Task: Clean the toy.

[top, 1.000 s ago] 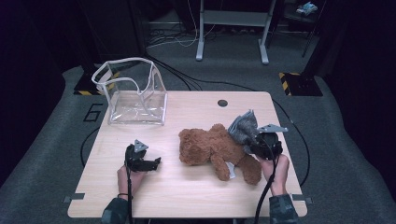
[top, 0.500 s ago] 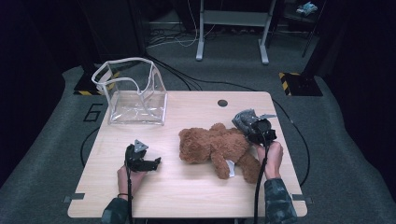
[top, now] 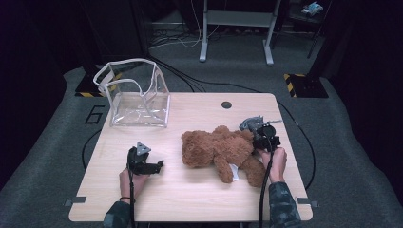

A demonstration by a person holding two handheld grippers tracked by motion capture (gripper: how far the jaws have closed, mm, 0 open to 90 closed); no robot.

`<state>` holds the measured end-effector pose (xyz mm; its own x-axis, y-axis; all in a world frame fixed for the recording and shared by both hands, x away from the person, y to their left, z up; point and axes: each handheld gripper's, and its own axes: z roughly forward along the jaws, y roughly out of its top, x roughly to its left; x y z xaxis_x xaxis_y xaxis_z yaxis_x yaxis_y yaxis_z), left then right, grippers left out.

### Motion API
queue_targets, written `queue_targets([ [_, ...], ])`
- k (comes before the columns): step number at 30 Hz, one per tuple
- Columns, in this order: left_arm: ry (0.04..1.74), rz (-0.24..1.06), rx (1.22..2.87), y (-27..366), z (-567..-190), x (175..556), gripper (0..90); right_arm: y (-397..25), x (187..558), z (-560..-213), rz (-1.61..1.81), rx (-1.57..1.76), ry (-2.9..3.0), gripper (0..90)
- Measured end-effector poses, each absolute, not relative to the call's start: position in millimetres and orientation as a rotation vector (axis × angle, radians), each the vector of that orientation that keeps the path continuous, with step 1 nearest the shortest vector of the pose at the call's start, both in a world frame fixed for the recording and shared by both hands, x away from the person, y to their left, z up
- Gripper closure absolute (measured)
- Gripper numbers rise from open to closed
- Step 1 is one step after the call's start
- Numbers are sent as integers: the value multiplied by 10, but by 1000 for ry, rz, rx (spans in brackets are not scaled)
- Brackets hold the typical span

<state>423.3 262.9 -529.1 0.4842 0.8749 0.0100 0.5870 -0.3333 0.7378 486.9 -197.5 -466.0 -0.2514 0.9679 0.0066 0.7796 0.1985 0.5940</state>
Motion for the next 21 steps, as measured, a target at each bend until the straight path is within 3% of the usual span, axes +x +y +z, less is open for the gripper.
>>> queue_targets([
  [6,1202,544,2047,2630,-5293,4235,133,-2150,4876,-4725,542,1698,2063,712],
  [13,1202,542,2050,2630,-5291,4233,133,-2362,4747,-4538,789,1750,2013,708],
  [21,1202,541,2050,2630,-5291,4233,133,-2103,4716,-4345,888,1612,2095,708],
])
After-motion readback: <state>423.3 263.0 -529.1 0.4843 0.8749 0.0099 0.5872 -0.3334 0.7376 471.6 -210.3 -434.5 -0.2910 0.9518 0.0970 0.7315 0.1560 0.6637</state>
